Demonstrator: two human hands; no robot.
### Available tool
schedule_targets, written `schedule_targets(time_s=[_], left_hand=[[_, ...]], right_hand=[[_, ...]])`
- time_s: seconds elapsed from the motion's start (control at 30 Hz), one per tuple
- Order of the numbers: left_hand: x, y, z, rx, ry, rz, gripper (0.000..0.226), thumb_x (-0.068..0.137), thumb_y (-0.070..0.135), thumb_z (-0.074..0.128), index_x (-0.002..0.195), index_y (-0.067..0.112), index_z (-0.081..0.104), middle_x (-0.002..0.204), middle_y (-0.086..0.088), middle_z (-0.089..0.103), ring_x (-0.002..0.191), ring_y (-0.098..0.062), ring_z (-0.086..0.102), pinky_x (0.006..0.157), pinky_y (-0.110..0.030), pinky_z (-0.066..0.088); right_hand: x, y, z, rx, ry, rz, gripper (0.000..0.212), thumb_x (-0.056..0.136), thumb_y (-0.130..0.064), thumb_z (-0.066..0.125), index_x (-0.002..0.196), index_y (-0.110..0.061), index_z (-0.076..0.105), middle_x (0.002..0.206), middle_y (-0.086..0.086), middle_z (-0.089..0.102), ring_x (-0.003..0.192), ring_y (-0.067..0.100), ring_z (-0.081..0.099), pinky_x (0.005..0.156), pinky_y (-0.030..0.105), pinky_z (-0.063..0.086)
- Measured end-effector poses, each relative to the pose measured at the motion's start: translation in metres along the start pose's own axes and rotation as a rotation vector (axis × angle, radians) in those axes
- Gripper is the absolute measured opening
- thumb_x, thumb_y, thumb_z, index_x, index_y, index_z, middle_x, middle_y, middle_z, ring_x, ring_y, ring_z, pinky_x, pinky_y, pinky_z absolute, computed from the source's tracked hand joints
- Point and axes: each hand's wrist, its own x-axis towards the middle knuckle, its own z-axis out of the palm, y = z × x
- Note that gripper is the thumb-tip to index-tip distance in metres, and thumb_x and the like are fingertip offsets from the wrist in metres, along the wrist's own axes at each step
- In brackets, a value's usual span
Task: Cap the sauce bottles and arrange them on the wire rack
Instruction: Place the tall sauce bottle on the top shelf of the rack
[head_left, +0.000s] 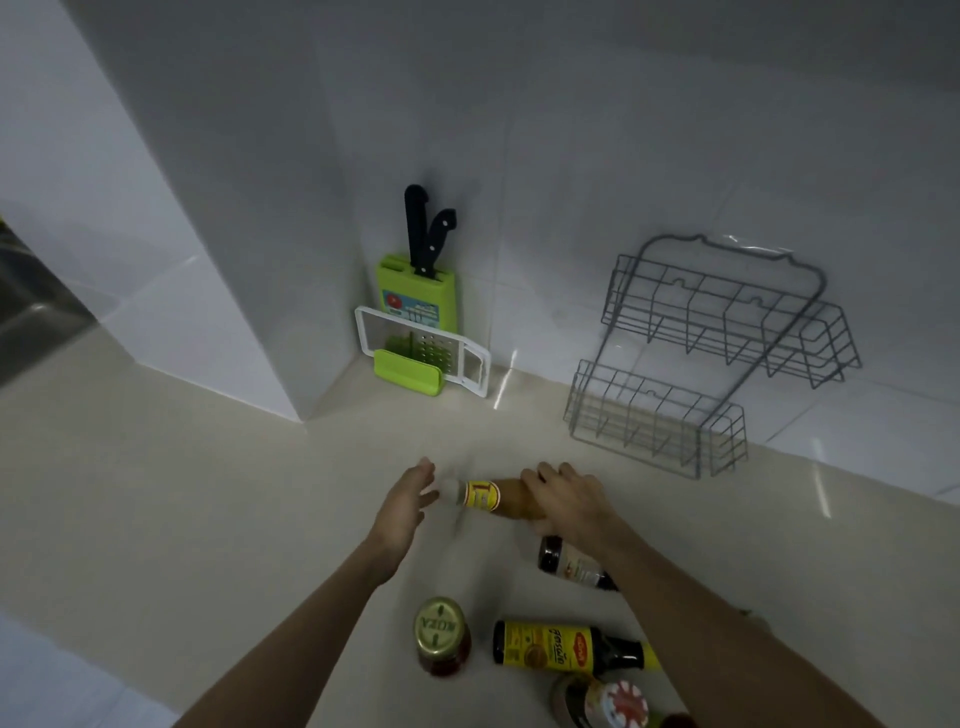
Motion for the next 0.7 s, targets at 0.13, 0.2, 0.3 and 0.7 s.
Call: schedule_targets(time_s=[0.13,0.2,0.3,0.7], left_hand=[[0.007,0.021,0.003,0.006,-0.027,0.126,0.051,0.100,0.039,0.028,0.138,0.011,0.048,0.144,-0.004,0.047,0.131,-0.017,0.042,0.109,-0.032,0.023],[0.012,0.040,0.015,0.031,-0.096,0.165,0.054,0.099,0.044,0.028,0.138,0.012,0.047,0.144,-0.001,0.048,0.133,-0.011,0.038,0.110,-0.030,0.020],[0.020,0.075,0.045,0.018,-0.173,0.248,0.058,0.097,0.049,0.028,0.140,0.014,0.045,0.146,0.001,0.045,0.136,-0.010,0.035,0.112,-0.029,0.018],[0.039,0.194,0.154,0.063,-0.403,0.411,0.065,0.097,0.057,0.016,0.151,0.020,0.015,0.159,0.005,0.018,0.146,-0.010,0.017,0.122,-0.035,0.004]], right_hand=[[-0.012,0.014,-0.008,0.394,0.187,0.198,0.055,0.071,-0.046,0.068,0.114,-0.017,0.049,0.109,0.002,0.059,0.096,0.027,0.060,0.069,0.035,0.049],[-0.023,0.021,-0.023,0.661,0.369,0.297,0.053,0.067,-0.048,0.072,0.104,-0.018,0.050,0.102,0.001,0.063,0.088,0.025,0.061,0.069,0.036,0.051],[-0.036,0.033,-0.055,0.968,0.594,0.382,0.056,0.059,-0.053,0.074,0.098,-0.021,0.051,0.094,-0.002,0.066,0.081,0.016,0.064,0.070,0.038,0.055],[-0.035,0.113,-0.186,1.008,1.337,0.471,0.066,0.067,-0.039,0.083,0.115,-0.013,0.047,0.091,-0.020,0.056,0.080,-0.017,0.056,0.068,-0.002,0.040]])
